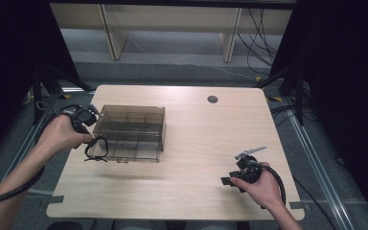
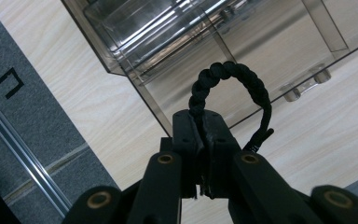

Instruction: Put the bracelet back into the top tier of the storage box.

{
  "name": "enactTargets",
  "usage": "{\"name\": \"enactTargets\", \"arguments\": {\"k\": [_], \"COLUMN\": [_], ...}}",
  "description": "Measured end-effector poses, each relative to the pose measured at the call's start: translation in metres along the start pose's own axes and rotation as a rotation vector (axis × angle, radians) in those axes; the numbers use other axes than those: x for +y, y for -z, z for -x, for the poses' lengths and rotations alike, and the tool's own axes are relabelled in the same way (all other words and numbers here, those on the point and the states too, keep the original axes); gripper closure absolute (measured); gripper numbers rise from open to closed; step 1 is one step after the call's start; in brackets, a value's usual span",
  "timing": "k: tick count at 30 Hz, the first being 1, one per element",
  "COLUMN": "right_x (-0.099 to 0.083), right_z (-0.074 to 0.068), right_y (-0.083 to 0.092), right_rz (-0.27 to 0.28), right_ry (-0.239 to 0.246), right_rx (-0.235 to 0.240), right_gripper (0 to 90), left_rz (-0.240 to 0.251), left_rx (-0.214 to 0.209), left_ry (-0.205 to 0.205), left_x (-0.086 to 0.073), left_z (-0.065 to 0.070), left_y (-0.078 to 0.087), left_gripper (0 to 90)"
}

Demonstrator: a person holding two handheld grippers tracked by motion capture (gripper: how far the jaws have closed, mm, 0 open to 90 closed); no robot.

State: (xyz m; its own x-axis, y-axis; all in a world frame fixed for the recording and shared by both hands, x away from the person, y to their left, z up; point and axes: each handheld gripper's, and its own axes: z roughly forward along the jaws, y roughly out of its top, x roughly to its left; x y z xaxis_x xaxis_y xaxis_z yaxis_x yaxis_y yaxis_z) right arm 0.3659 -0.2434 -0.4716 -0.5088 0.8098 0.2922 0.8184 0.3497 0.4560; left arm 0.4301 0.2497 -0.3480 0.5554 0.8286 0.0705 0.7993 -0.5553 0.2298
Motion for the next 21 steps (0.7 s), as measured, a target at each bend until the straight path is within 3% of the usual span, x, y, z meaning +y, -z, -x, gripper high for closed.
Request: {"name": "enactTargets", "arguments": {"k": [3, 4, 13, 21], "right_x": [0.0, 0.001, 0.0, 0.0], "right_z": [0.0, 0.002, 0.002, 0.002], "right_y": [0.0, 0.001, 0.001, 0.001], "right_rz": [0.002, -0.008, -0.01, -0.011], "right_ry": [-0.002, 0.025, 0.025, 0.024], "right_rx": [0.0, 0.0, 0.016, 0.015], "right_gripper": [51.1, 51.1, 51.1, 51.1], "left_rz": [-0.008, -0.007, -0.018, 0.002], "left_rx": [0.002, 0.004, 0.023, 0.047], "left_ry": [0.006, 0.007, 0.012, 0.03], "left_x": [0.002, 0.003, 0.009, 0.013], "left_z": [-0.003, -0.004, -0.011, -0.021], "left_y": [0.001, 0.001, 0.001, 0.002], "left_gripper": [84.6, 84.7, 84.6, 84.6]}}
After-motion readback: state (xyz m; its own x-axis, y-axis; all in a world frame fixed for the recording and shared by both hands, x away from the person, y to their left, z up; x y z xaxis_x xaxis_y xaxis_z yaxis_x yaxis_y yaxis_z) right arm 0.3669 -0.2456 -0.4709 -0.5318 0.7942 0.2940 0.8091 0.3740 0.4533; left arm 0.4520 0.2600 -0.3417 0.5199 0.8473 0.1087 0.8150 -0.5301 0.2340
